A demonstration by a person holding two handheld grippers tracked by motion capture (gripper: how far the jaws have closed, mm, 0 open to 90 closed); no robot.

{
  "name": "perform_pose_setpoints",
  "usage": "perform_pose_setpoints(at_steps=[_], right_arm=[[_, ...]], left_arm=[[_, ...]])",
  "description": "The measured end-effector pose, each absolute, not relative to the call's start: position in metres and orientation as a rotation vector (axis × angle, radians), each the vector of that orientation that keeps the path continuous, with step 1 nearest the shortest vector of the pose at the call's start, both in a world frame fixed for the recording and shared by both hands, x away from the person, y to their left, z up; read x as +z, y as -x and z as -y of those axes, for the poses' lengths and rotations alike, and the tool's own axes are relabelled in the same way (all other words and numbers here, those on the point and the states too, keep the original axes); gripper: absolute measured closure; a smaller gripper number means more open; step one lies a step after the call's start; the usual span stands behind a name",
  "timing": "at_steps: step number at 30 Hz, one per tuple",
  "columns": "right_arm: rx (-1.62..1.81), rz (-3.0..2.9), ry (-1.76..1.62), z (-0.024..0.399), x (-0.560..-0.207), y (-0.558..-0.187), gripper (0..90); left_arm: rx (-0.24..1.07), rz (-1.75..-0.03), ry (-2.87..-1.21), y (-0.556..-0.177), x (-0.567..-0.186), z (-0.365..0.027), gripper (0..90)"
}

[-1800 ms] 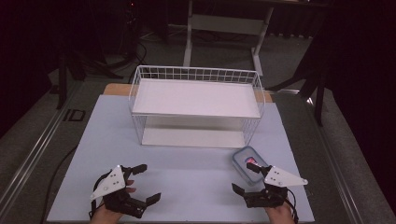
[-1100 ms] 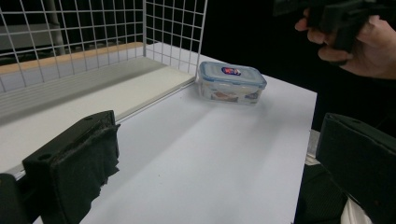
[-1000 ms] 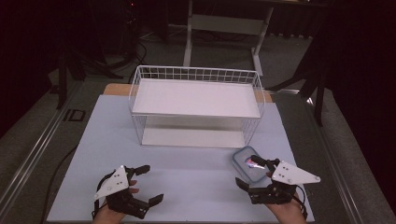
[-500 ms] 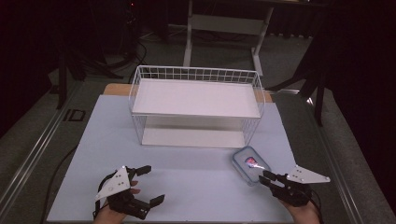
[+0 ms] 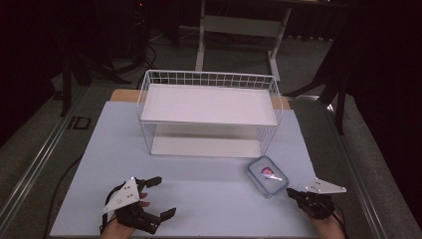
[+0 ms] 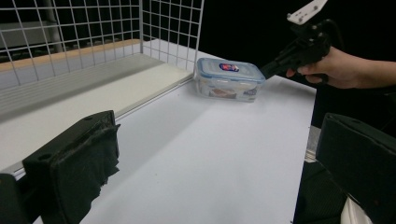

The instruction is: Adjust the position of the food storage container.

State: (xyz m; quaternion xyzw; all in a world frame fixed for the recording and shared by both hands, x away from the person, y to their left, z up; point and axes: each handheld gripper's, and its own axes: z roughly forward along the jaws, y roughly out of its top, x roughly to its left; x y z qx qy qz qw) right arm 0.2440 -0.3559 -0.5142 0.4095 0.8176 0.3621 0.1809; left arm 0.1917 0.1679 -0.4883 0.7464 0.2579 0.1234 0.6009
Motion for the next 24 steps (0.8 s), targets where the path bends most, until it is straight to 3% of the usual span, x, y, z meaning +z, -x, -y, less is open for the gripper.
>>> perform_pose_setpoints(at_steps=[24], right_arm=[[0.980, -2.382, -1.169, 0.315, -0.524, -0.311, 90.0]], left_arm=[[0.280, -0.592, -1.742, -0.192, -0.490, -0.166, 0.2]])
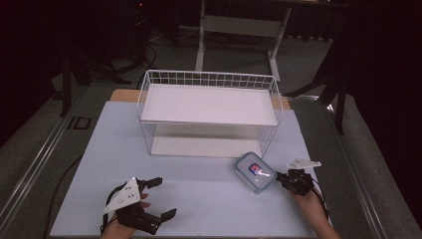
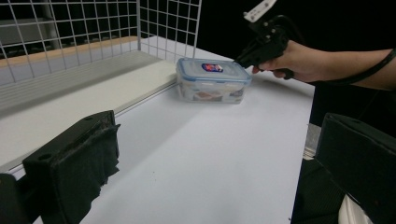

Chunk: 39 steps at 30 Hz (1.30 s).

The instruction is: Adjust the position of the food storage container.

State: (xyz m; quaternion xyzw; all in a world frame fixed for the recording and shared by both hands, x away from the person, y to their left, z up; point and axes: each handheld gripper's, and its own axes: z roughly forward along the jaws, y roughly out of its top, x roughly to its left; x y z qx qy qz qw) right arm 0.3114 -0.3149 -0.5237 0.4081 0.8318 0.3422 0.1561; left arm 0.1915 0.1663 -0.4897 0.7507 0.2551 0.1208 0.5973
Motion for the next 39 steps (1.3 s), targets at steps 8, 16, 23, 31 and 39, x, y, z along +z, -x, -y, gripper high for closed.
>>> perform_pose_setpoints(at_steps=[8, 16, 23, 31, 39], right_arm=[[1.071, -2.440, -1.115, 0.283, -0.526, -0.316, 90.0], [1.093, -2.478, -1.089, 0.280, -0.524, -0.303, 90.0], [1.119, -2.570, -0.958, 0.266, -0.523, -0.285, 90.0], [1.169, -2.686, -0.797, 0.208, -0.526, -0.280, 90.0], [1.179, -2.754, -0.651, 0.167, -0.529, -0.273, 90.0]], left_arm=[[0.280, -0.594, -1.741, -0.191, -0.490, -0.167, 0.2], [0.284, -0.598, -1.736, -0.190, -0.489, -0.168, 0.2], [0.284, -0.600, -1.740, -0.191, -0.490, -0.167, 0.2], [0.283, -0.601, -1.738, -0.191, -0.490, -0.167, 0.2], [0.286, -0.601, -1.739, -0.190, -0.490, -0.167, 0.2]])
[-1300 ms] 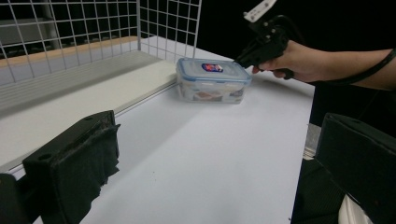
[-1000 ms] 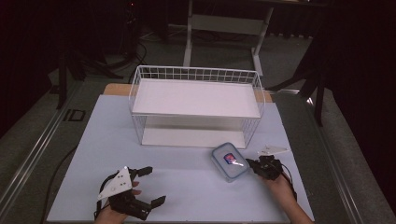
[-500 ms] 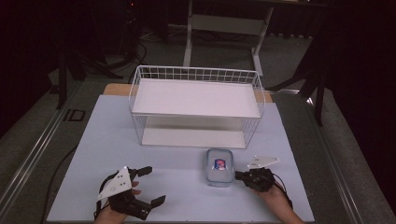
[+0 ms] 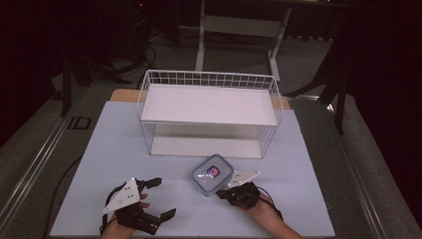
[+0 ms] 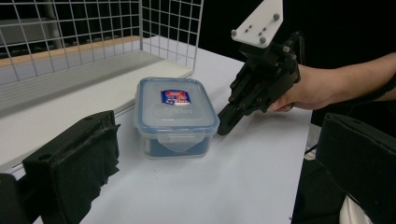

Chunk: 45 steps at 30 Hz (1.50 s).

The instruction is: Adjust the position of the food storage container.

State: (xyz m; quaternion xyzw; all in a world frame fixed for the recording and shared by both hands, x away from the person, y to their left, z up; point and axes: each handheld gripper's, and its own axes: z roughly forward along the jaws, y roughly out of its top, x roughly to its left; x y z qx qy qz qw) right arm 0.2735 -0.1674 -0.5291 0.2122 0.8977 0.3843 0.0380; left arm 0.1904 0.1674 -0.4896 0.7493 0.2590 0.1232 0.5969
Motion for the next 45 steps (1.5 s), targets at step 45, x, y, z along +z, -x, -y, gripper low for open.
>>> perform_pose_setpoints(at_steps=[45], right_arm=[[1.073, -2.561, -0.857, 0.191, -0.523, -0.348, 90.0]], left_arm=[[0.271, -0.616, -1.729, -0.194, -0.491, -0.170, 0.2]])
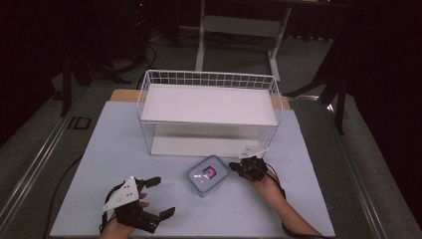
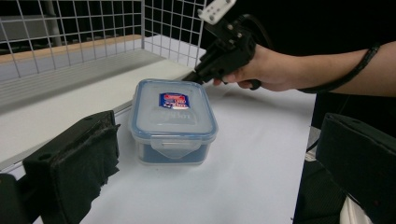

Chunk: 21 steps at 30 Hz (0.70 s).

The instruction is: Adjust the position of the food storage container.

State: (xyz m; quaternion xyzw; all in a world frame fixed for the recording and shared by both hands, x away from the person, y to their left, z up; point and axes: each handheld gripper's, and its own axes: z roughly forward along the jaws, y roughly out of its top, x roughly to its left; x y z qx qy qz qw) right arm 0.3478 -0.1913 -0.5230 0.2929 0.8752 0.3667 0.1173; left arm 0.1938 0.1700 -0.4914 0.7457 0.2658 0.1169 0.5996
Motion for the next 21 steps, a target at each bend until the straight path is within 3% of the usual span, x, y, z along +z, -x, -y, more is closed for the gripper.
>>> perform_pose_setpoints(at_steps=[10, 21], right_arm=[[1.119, -2.611, -0.845, 0.186, -0.524, -0.346, 90.0], [1.172, -2.698, -0.785, 0.182, -0.529, -0.310, 90.0]], left_arm=[[0.273, -0.615, -1.729, -0.193, -0.491, -0.171, 0.3], [0.268, -0.616, -1.734, -0.194, -0.491, -0.169, 0.3]])
